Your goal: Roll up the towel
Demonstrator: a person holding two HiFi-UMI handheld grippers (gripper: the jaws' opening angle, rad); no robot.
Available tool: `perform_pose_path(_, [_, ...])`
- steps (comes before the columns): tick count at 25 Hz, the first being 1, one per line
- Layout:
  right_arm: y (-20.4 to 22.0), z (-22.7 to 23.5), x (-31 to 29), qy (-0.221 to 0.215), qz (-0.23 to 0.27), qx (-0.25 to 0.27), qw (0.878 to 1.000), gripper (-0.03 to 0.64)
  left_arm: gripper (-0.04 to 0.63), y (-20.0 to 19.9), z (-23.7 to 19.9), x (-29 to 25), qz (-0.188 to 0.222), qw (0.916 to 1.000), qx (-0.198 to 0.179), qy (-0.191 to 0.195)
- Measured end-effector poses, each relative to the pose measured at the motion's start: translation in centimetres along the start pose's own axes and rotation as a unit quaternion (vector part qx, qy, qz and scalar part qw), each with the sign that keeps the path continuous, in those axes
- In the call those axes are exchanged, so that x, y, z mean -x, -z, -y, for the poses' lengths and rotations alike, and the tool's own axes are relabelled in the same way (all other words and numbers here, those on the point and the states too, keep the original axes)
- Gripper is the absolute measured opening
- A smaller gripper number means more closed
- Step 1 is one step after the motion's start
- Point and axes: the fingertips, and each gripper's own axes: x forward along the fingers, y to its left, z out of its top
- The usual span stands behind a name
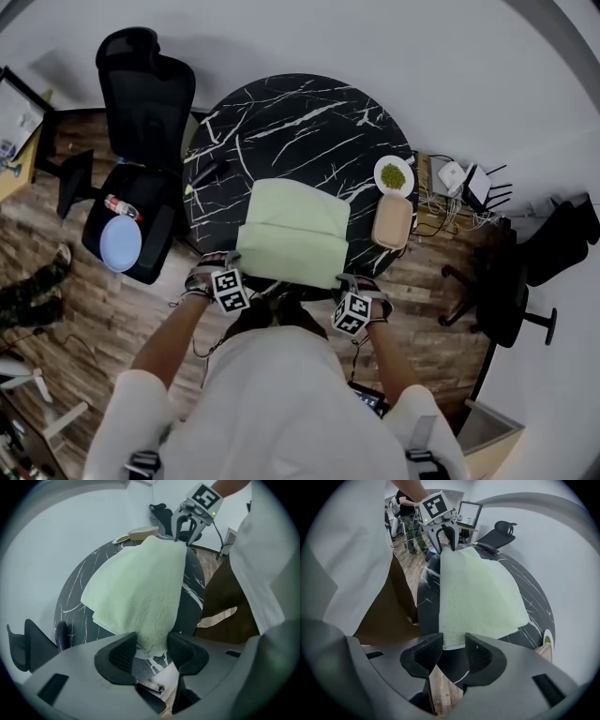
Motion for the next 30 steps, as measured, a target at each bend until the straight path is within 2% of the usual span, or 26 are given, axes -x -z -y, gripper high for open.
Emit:
perform_pose_path(4, [0.1, -0.1, -0.8, -0.003, -0.01, -0.01, 1.0, 0.112, 0.074, -0.3, -0.4, -0.1, 0.002, 1.0, 0.005, -0.005])
perform_pose_path(7, [0.0, 0.0, -0.4, 0.003, -0.003, -0.03, 1.0, 0.038, 0.049, -0.3, -0.2, 0.2, 0.005, 0.9999, 0.003, -0.01])
perform_pose_path(12, [-0.2, -0.9, 1.5, -0.005, 0.019, -0.063, 0.998, 0.031, 0.044, -0.2, 0.4, 1.5, 0.014, 0.9999, 0.002, -0.007])
perform_pose_path(15, [-0.1, -3.0, 2.5, -0.045, 0.017, -0.078, 0.996, 0.029, 0.053, 0.1, 1.8, 2.6, 0.015, 0.9998, -0.007, 0.011])
perform_pose_path(19, [-0.1, -6.2, 4.3, -0.114, 0.008, -0.091, 0.989, 0.031, 0.052, 0.8, 4.9, 4.5, 0.012, 0.9972, -0.012, 0.073])
perform_pose_path(24, [-0.3, -9.0, 7.7, -0.203, 0.0, -0.1, 0.974, 0.031, 0.049, 1.0, 7.8, 8.6, 0.011, 0.9876, -0.031, 0.154])
perform_pose_path(27, [-0.8, -8.6, 9.8, -0.218, 0.02, -0.124, 0.968, 0.031, 0.049, 0.4, 7.1, 10.7, 0.016, 0.9877, -0.038, 0.151])
perform_pose_path(30, [-1.6, -5.4, 11.1, -0.185, 0.06, -0.163, 0.967, 0.031, 0.049, -0.8, 4.3, 11.8, 0.03, 0.9922, -0.028, 0.118])
